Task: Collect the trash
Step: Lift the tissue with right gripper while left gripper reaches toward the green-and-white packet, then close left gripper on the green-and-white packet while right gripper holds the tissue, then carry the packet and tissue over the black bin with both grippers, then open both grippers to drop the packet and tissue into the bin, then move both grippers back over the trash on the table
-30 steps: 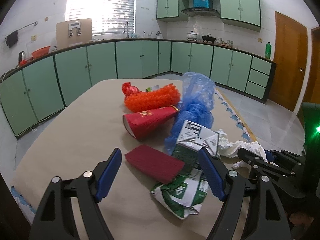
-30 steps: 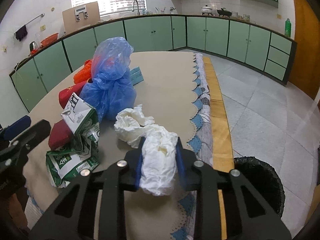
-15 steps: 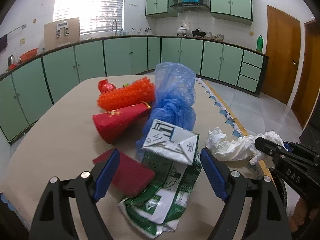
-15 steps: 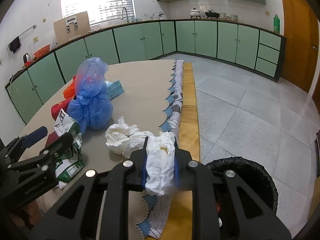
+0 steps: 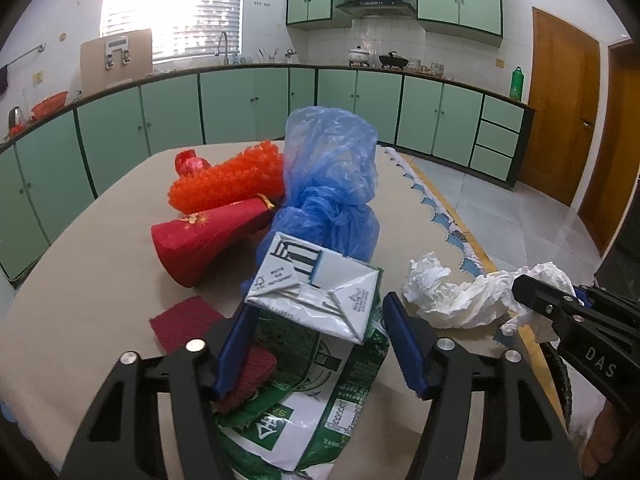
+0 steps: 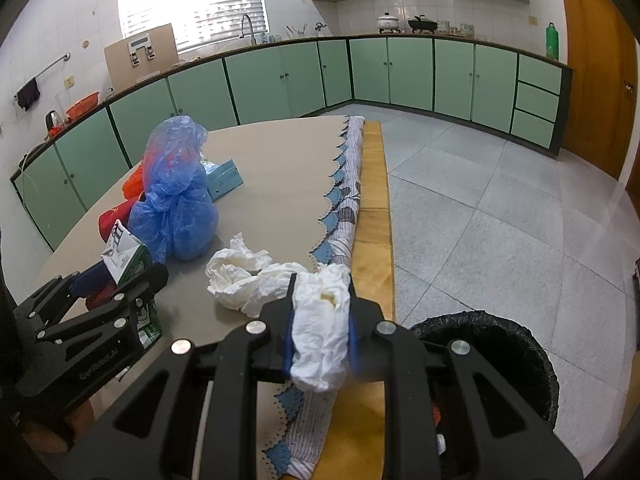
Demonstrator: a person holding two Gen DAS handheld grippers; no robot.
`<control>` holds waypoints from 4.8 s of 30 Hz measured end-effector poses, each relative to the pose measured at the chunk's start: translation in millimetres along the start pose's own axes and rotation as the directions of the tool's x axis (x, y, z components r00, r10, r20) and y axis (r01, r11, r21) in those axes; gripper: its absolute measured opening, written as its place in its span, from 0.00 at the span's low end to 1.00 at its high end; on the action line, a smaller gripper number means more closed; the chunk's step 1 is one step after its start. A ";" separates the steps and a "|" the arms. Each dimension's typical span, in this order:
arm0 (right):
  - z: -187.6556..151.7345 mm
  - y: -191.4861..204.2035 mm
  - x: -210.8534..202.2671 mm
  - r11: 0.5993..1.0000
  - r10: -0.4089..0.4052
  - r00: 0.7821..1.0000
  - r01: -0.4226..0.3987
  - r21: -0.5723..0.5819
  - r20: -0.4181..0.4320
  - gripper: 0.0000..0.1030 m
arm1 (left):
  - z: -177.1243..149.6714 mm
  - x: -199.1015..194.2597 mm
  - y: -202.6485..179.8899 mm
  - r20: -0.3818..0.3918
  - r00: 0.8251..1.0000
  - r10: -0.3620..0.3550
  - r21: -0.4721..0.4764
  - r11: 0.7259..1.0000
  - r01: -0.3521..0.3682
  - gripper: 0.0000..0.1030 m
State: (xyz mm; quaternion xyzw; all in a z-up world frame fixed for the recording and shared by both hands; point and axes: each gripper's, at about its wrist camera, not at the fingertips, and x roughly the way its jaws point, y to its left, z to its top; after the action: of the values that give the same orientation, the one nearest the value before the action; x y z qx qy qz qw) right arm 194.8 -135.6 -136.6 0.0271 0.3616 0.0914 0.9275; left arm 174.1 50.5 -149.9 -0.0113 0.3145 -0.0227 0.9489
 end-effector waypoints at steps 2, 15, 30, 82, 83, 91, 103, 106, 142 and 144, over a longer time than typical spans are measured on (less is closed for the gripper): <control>0.4 -0.6 -1.0 1.000 0.003 1.000 -0.003 -0.001 0.004 0.18 | -0.1 -2.4 -1.7 -0.001 1.000 -0.007 0.004 1.000 0.007 0.40; 1.0 -1.5 -15.9 1.000 0.011 0.999 -0.011 -0.001 0.032 0.18 | 4.4 -21.9 0.6 0.032 0.999 -0.009 -0.019 1.000 0.010 0.24; 14.3 0.9 -48.8 1.000 0.019 0.996 -0.017 -0.015 0.092 0.18 | 16.9 -69.0 -11.5 0.122 0.992 -0.039 -0.017 0.999 0.041 0.23; -26.6 -158.1 -167.6 0.942 -0.304 0.937 0.268 0.204 0.171 0.18 | 28.6 -82.0 -200.2 0.089 0.903 -0.419 0.219 0.893 0.393 0.23; -29.6 -162.4 -165.5 0.938 -0.309 0.937 0.273 0.211 0.163 0.18 | 27.7 -79.7 -203.8 0.086 0.903 -0.422 0.222 0.891 0.395 0.23; -45.0 -179.8 -142.3 0.926 -0.324 0.940 0.292 0.238 0.106 0.18 | 18.2 -53.7 -227.5 0.041 0.898 -0.439 0.229 0.879 0.419 0.23; -63.5 -203.5 -90.7 0.922 -0.305 0.952 0.299 0.248 -0.015 0.38 | 6.3 -2.8 -241.7 -0.085 0.895 -0.438 0.206 0.871 0.446 0.28; -67.8 -206.4 -84.9 0.918 -0.313 0.949 0.310 0.246 -0.028 0.53 | 5.4 1.9 -238.9 -0.098 0.895 -0.434 0.188 0.875 0.445 0.38; -55.0 -210.6 -102.2 0.897 -0.361 0.931 0.333 0.290 0.048 0.79 | 6.2 -1.2 -220.6 -0.136 0.897 -0.420 0.205 0.874 0.440 0.66; -51.4 -206.5 -103.4 0.902 -0.355 0.933 0.326 0.285 0.055 0.79 | 9.9 -4.2 -214.0 -0.121 0.903 -0.412 0.200 0.881 0.429 0.66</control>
State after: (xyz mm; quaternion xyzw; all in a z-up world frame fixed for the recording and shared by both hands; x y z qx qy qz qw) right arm 116.4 -358.7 -129.7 0.0950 0.3202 -0.1239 0.9344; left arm 169.0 -163.0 -131.9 0.0278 0.3352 -0.2633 0.9042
